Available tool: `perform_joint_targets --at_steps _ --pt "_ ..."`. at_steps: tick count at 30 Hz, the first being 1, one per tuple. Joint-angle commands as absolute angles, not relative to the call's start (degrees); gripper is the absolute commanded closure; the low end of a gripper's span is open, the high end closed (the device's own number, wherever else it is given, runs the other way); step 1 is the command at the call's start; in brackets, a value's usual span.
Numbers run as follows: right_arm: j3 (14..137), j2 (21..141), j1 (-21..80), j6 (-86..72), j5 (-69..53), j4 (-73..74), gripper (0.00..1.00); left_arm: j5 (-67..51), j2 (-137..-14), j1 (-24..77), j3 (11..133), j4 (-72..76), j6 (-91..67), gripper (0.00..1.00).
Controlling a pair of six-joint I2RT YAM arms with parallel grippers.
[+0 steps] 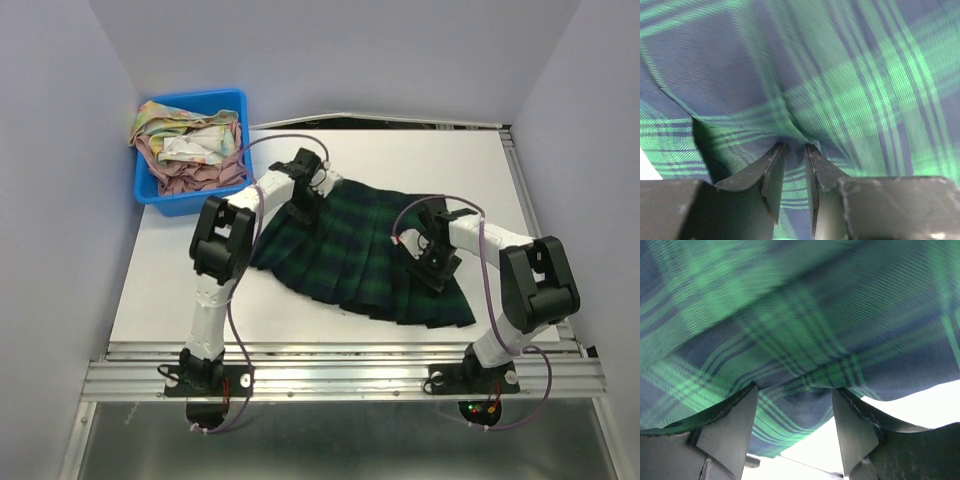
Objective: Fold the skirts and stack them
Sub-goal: Flatten the skirt out
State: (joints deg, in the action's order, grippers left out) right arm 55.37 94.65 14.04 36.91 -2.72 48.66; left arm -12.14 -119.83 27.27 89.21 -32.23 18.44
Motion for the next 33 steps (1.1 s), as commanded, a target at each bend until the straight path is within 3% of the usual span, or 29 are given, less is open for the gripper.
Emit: perform_joint_targets --at_steps 1,4,6,8,10,14,18,24,28,33 --pt "52.03 94.23 18.36 33.93 -10.27 55.45 0.34 -8.62 -135.42 27.25 105.08 -32.86 19.25 0.66" --pt "53.34 91.42 25.38 33.32 -17.64 60.0 0.26 -9.39 -142.88 27.25 125.35 -36.29 18.81 0.63" --pt "54.22 89.83 34.22 31.74 -17.06 60.55 0.25 -13.42 -144.75 27.25 130.67 -36.48 18.46 0.53" --pt "58.95 91.65 36.47 31.03 -20.19 63.01 0.25 -15.63 -143.8 27.16 133.23 -34.47 17.06 0.4" --pt "63.35 92.72 36.47 29.71 -28.27 64.25 0.23 -18.71 -139.59 27.07 132.02 -32.35 14.77 0.36" --pt "74.15 92.64 34.47 28.56 -32.17 64.51 0.22 -21.18 -127.3 26.37 119.03 -25.33 12.48 0.31" --pt "77.34 89.23 29.54 30.4 -29.55 63.73 0.2 -21.18 -114.11 25.58 105.06 -20.31 10.37 0.29" --pt "70.41 81.21 23.48 33.39 -19.8 53.1 0.18 -23.29 -97.57 25.66 85.28 -17.4 8.17 0.29" --pt "69.69 89.08 12.87 37.0 -17.84 50.19 0.22 -21.98 -92.12 26.02 78.06 -21.86 12.03 0.3" --pt "69.79 97.46 10.02 40.16 -12.14 48.35 0.28 -23.73 -89.04 26.89 72.43 -24.79 13.89 0.32"
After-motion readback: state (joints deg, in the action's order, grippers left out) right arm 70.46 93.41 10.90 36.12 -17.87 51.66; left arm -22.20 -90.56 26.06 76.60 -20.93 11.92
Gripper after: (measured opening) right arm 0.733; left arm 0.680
